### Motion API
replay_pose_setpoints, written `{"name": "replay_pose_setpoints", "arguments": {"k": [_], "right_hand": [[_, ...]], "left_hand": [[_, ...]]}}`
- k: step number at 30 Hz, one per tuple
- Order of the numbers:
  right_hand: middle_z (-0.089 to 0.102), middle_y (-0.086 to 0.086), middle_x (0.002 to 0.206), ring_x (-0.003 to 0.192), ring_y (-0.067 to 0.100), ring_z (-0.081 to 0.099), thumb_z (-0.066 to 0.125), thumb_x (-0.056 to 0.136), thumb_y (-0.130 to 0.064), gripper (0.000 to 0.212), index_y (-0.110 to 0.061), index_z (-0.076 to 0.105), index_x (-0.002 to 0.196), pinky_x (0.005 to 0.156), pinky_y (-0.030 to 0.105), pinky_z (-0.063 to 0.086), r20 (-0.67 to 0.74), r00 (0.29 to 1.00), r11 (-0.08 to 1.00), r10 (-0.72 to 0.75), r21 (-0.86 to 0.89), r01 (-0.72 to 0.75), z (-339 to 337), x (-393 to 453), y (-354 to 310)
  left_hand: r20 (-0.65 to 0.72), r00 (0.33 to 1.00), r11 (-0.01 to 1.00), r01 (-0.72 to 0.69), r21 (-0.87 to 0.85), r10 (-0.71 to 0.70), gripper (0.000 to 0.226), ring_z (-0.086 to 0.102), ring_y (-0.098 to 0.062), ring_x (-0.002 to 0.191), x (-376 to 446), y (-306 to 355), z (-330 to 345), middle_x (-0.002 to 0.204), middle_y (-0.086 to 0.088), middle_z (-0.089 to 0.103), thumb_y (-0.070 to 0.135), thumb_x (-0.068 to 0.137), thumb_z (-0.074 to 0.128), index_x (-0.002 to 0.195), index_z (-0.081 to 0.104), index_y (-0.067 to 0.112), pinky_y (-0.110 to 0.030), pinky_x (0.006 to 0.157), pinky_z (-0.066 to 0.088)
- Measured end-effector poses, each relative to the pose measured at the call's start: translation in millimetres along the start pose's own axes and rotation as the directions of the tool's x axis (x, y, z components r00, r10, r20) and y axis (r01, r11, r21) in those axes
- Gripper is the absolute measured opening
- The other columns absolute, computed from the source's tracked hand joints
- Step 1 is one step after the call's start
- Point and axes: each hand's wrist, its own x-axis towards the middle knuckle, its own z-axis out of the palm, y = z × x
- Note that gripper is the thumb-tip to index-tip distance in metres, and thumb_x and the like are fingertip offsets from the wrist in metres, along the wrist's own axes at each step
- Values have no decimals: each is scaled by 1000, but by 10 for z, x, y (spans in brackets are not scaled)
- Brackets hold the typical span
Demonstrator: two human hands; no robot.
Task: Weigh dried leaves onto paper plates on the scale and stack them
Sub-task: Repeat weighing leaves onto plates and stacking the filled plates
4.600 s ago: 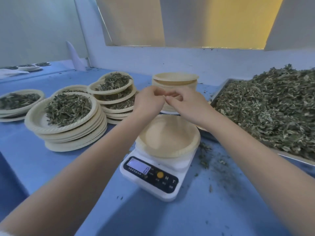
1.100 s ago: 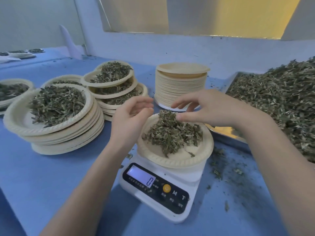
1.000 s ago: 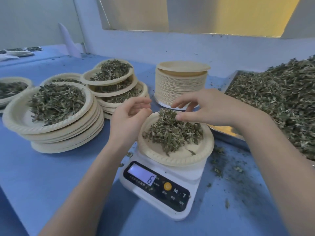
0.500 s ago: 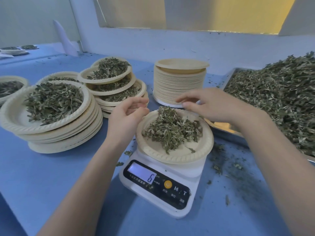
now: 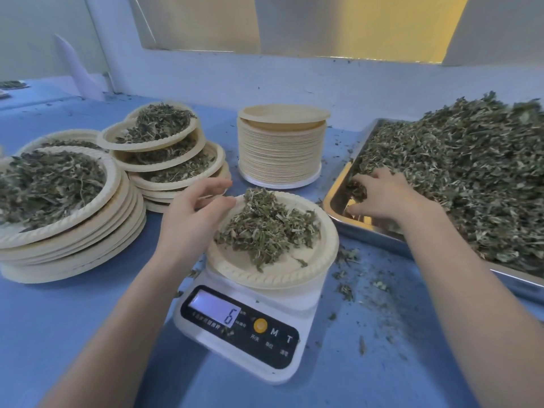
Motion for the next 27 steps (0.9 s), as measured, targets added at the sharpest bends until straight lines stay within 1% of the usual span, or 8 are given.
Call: {"name": "replay_pose_setpoints", "arguments": {"k": [2, 4, 7, 9, 13, 16, 20, 27], "right_hand": [[20, 13, 153, 137, 40, 22, 46, 89, -51, 65, -26, 28, 147, 109, 49, 29, 158, 987, 999, 19, -34, -13, 45, 5, -27], [45, 14, 137, 119, 32, 47, 45, 90, -44, 53, -19, 45, 137, 96, 40, 42, 230, 973, 1000, -20, -13, 23, 14, -31, -43], [63, 2, 103, 82, 17, 58, 67, 76, -37, 40, -24, 60, 113, 73, 32, 50, 43, 996, 984, -84, 163, 76, -113, -115, -20], [53, 6, 118, 103, 26, 52, 72, 71, -42, 55, -30, 51, 121, 81, 40, 46, -29, 999, 982, -25, 189, 30, -117, -143, -3], [31, 15, 148, 131, 38, 34, 50, 83, -58, 72, -19, 38, 142, 98, 46, 37, 228, 968, 994, 106, 8, -111, -69, -181, -44], [68, 9, 102, 89, 25, 64, 62, 77, -47, 50, -11, 67, 111, 76, 33, 52, 131, 991, 995, -23, 100, 10, -147, -192, -67], [60, -1, 78, 49, 15, 64, 75, 71, -34, 57, -31, 54, 123, 52, 25, 52, 121, 992, 971, -27, 240, -2, -201, -219, -50], [71, 1, 71, 48, 7, 65, 69, 76, -8, 14, -18, 70, 86, 53, 19, 53, -3, 996, 926, -92, 368, 87, -117, -203, -160]], "left_hand": [[3, 1000, 1000, 0, 1, 0, 41, 60, -1, 98, -5, -2, 0, 104, 13, 65, 36, 65, 61, 105, 68, 30, -21, 84, 44], [11, 1000, 1000, -2, 7, 2, 41, 60, 1, 95, -6, -6, 2, 100, 13, 65, 36, 65, 61, 106, 68, 30, -21, 84, 45], [17, 1000, 1000, -3, 3, 3, 39, 61, 7, 87, -2, -9, 6, 97, 14, 66, 36, 65, 61, 103, 68, 32, -20, 80, 44], [15, 1000, 1000, -2, -3, 2, 38, 60, 8, 85, 2, -14, 6, 98, 13, 66, 35, 65, 61, 103, 68, 31, -19, 78, 43], [14, 1000, 1000, -4, -13, 4, 36, 60, 10, 83, 3, -14, 7, 99, 14, 65, 34, 65, 62, 100, 68, 32, -18, 76, 42], [19, 1000, 1000, -10, 0, 10, 38, 59, 12, 81, 3, -22, 9, 99, 14, 64, 35, 66, 61, 103, 68, 31, -17, 73, 41], [0, 1000, 999, -18, 27, 18, 27, 58, 13, 79, 28, -59, -1, 102, 10, 63, 24, 78, 69, 105, 67, 28, -13, 71, 40], [-2, 1000, 999, -16, 41, 16, 24, 57, 14, 81, 35, -82, 3, 104, 9, 62, 18, 84, 65, 105, 67, 28, -12, 70, 40]]}}
